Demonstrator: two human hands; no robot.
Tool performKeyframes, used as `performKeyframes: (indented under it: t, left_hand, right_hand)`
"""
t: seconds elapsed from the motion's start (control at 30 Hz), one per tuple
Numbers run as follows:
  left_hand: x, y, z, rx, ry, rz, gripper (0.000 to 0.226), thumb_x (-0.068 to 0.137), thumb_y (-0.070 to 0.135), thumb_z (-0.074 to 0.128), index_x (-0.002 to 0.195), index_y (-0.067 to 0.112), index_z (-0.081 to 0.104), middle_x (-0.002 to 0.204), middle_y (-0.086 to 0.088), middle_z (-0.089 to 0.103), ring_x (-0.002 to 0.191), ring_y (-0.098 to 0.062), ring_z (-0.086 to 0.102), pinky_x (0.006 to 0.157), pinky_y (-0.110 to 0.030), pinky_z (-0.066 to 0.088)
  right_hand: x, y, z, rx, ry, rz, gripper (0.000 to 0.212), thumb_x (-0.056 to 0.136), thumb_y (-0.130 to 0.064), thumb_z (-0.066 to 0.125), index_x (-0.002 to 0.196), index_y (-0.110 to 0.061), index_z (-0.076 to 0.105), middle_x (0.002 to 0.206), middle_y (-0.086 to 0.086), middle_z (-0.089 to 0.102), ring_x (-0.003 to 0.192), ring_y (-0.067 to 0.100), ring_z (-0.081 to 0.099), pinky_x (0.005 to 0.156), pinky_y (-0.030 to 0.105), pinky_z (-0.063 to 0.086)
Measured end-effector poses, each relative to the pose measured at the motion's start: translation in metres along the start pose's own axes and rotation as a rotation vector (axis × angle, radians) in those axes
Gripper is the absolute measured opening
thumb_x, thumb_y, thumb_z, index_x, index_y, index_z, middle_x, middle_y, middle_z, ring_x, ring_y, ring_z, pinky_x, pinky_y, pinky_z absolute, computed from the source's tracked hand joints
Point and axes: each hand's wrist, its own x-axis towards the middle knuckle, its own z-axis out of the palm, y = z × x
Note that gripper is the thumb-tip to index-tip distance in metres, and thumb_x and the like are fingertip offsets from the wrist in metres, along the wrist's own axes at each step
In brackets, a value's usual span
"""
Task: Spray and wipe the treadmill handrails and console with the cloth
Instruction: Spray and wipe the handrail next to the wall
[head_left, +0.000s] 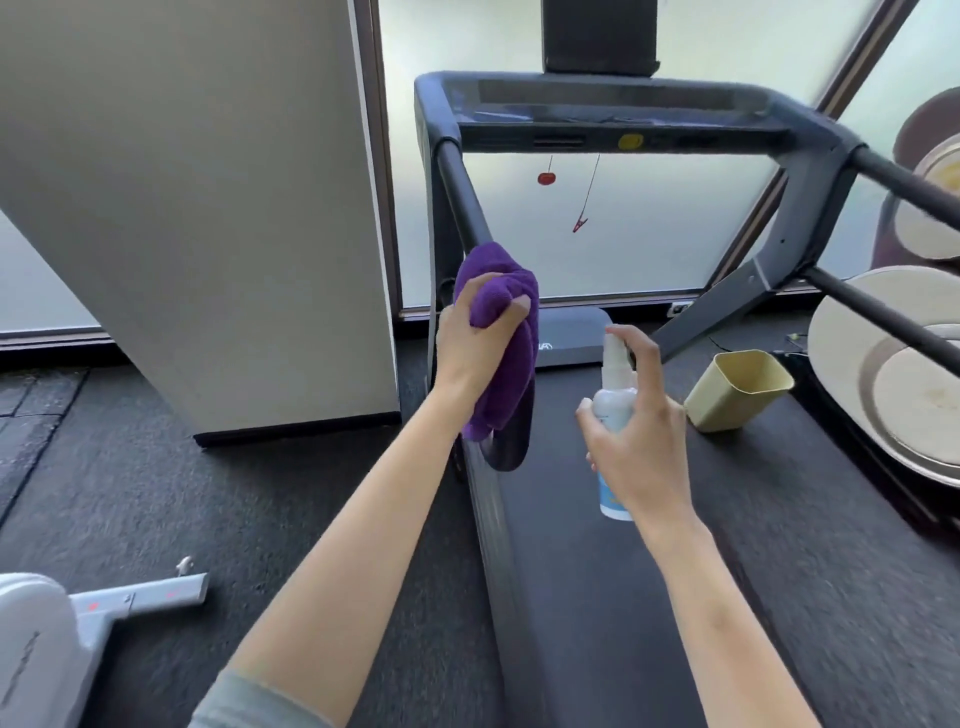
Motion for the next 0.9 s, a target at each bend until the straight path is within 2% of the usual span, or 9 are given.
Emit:
performKeyframes:
  t: [0.07, 0.1, 0.2, 0.3, 0.43, 0.53, 0.7, 0.77, 0.9]
  left_hand:
    - [-0.029, -0.010, -0.014, -0.083, 0.052, 0.035, 0.021, 0.083, 0.034, 0.063, 0.103, 0.032, 0.066, 0.110, 0.008, 0.068, 0.103, -0.007, 0.063, 0.093, -0.024, 0.045]
    - [-0.046, -0.018, -0.021, -0.118, 0.093, 0.040, 0.024, 0.082, 0.036, 0.063, 0.106, 0.030, 0.067, 0.114, 0.006, 0.068, 0.107, -0.010, 0.063, 0.096, -0.026, 0.045]
    - [-0.082, -0.035, -0.040, -0.192, 0.161, -0.007, 0.032, 0.084, 0.039, 0.063, 0.114, 0.029, 0.065, 0.123, -0.003, 0.064, 0.115, -0.028, 0.061, 0.104, -0.049, 0.044]
    - [-0.098, -0.036, -0.050, -0.156, 0.161, -0.041, 0.038, 0.081, 0.043, 0.066, 0.116, 0.030, 0.064, 0.126, -0.008, 0.062, 0.113, -0.031, 0.062, 0.102, -0.053, 0.045]
    - [-0.111, -0.037, -0.062, -0.145, 0.199, -0.051, 0.040, 0.080, 0.044, 0.067, 0.118, 0.029, 0.064, 0.126, -0.010, 0.061, 0.112, -0.034, 0.063, 0.100, -0.053, 0.047]
    - [-0.118, -0.037, -0.067, -0.186, 0.225, -0.045, 0.044, 0.080, 0.042, 0.068, 0.120, 0.024, 0.063, 0.126, -0.013, 0.061, 0.107, -0.034, 0.066, 0.095, -0.051, 0.052]
    - [-0.115, -0.037, -0.049, -0.169, 0.238, -0.036, 0.044, 0.077, 0.045, 0.067, 0.118, 0.028, 0.064, 0.128, -0.012, 0.059, 0.114, -0.034, 0.061, 0.101, -0.055, 0.045]
    - [-0.111, -0.032, -0.029, -0.158, 0.257, -0.009, 0.043, 0.077, 0.046, 0.066, 0.116, 0.030, 0.064, 0.127, -0.007, 0.058, 0.116, -0.025, 0.060, 0.104, -0.050, 0.044]
    - [-0.091, -0.019, 0.021, -0.036, 0.302, 0.087, 0.046, 0.074, 0.047, 0.066, 0.117, 0.029, 0.063, 0.124, -0.002, 0.051, 0.116, -0.010, 0.055, 0.102, -0.023, 0.041]
  right_hand:
    - [-0.015, 0.005, 0.004, -0.019, 0.041, -0.051, 0.067, 0.082, -0.001, 0.063, 0.131, -0.041, 0.040, 0.076, -0.004, 0.058, 0.061, 0.024, 0.057, 0.064, 0.037, 0.054]
    - [-0.024, 0.008, 0.005, -0.037, 0.055, -0.077, 0.068, 0.082, 0.000, 0.064, 0.132, -0.039, 0.040, 0.082, -0.005, 0.060, 0.063, 0.021, 0.055, 0.063, 0.032, 0.049]
    - [-0.044, 0.018, 0.013, -0.101, 0.056, -0.103, 0.070, 0.082, 0.000, 0.068, 0.133, -0.038, 0.039, 0.096, 0.000, 0.065, 0.065, 0.019, 0.051, 0.063, 0.027, 0.042]
    - [-0.050, 0.023, 0.018, -0.095, 0.020, -0.052, 0.070, 0.081, 0.002, 0.065, 0.131, -0.039, 0.037, 0.086, -0.004, 0.058, 0.060, 0.016, 0.049, 0.061, 0.028, 0.042]
    - [-0.046, 0.032, 0.018, -0.050, 0.020, 0.021, 0.066, 0.080, 0.004, 0.064, 0.126, -0.037, 0.039, 0.076, -0.007, 0.054, 0.063, 0.012, 0.054, 0.055, 0.024, 0.039]
    - [-0.040, 0.036, 0.017, -0.062, 0.050, 0.053, 0.065, 0.080, 0.004, 0.063, 0.125, -0.036, 0.039, 0.074, -0.011, 0.052, 0.062, 0.010, 0.053, 0.054, 0.012, 0.035]
    - [-0.037, 0.041, 0.011, -0.068, 0.054, 0.040, 0.068, 0.082, 0.002, 0.062, 0.130, -0.039, 0.037, 0.078, -0.016, 0.051, 0.066, 0.005, 0.054, 0.054, 0.010, 0.035]
    - [-0.035, 0.043, 0.010, -0.064, 0.055, 0.029, 0.068, 0.083, 0.001, 0.062, 0.131, -0.040, 0.037, 0.082, -0.016, 0.052, 0.068, 0.005, 0.056, 0.053, 0.008, 0.038]
    - [-0.029, 0.047, 0.008, -0.039, 0.035, 0.043, 0.067, 0.084, 0.000, 0.063, 0.131, -0.040, 0.038, 0.080, -0.015, 0.053, 0.066, 0.007, 0.055, 0.054, 0.009, 0.041]
